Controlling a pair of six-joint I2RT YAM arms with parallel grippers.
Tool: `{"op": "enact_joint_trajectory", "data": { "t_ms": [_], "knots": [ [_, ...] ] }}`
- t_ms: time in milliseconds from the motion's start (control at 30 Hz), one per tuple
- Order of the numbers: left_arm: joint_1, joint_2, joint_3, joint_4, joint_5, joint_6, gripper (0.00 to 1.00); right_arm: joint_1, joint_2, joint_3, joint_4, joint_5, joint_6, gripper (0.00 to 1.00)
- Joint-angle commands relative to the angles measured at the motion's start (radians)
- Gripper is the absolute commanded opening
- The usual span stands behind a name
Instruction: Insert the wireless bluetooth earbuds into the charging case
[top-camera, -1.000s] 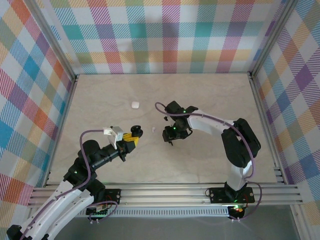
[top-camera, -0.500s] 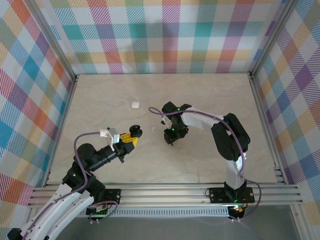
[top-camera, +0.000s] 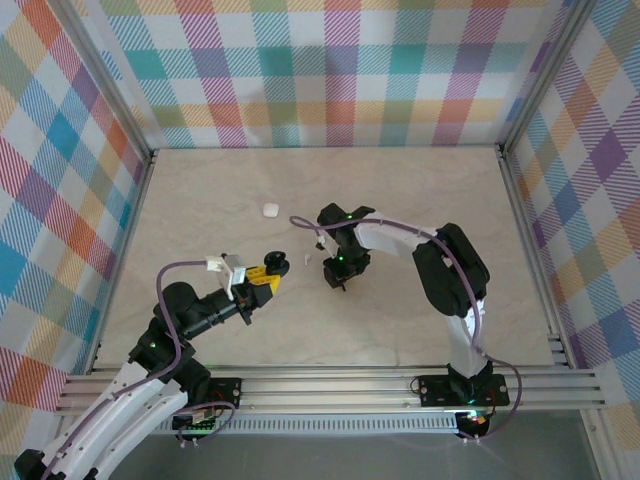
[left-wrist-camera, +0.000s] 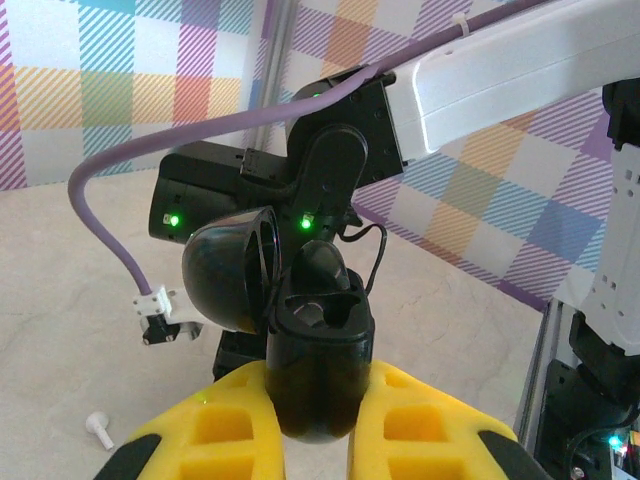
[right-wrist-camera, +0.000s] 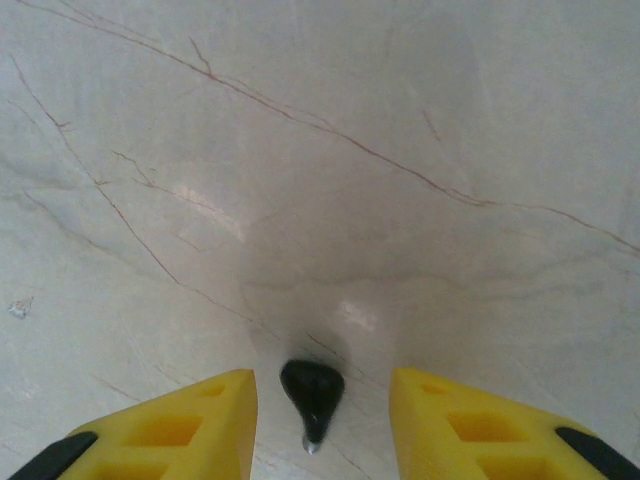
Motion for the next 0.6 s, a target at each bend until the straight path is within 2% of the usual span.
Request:
{"op": "enact_joint_trajectory", "data": {
  "t_ms": [0, 200, 567],
  "knots": [
    [-0.008, 0.002, 0.005, 0.053, 0.017, -0.003, 0.0, 0.016, 0.025, 0.025, -0.035, 0.005, -0.022, 0.39],
    [-0.008, -0.01, 0.001, 0.069, 0.023, 0.0, 0.0, 0.03, 0.042, 0.035, -0.039, 0.014, -0.023, 0.32],
    [-0.008, -0.015, 0.003, 0.048, 0.023, -0.003, 0.0, 0.038, 0.048, 0.045, -0.1, 0.083, -0.007, 0.29]
  ]
}}
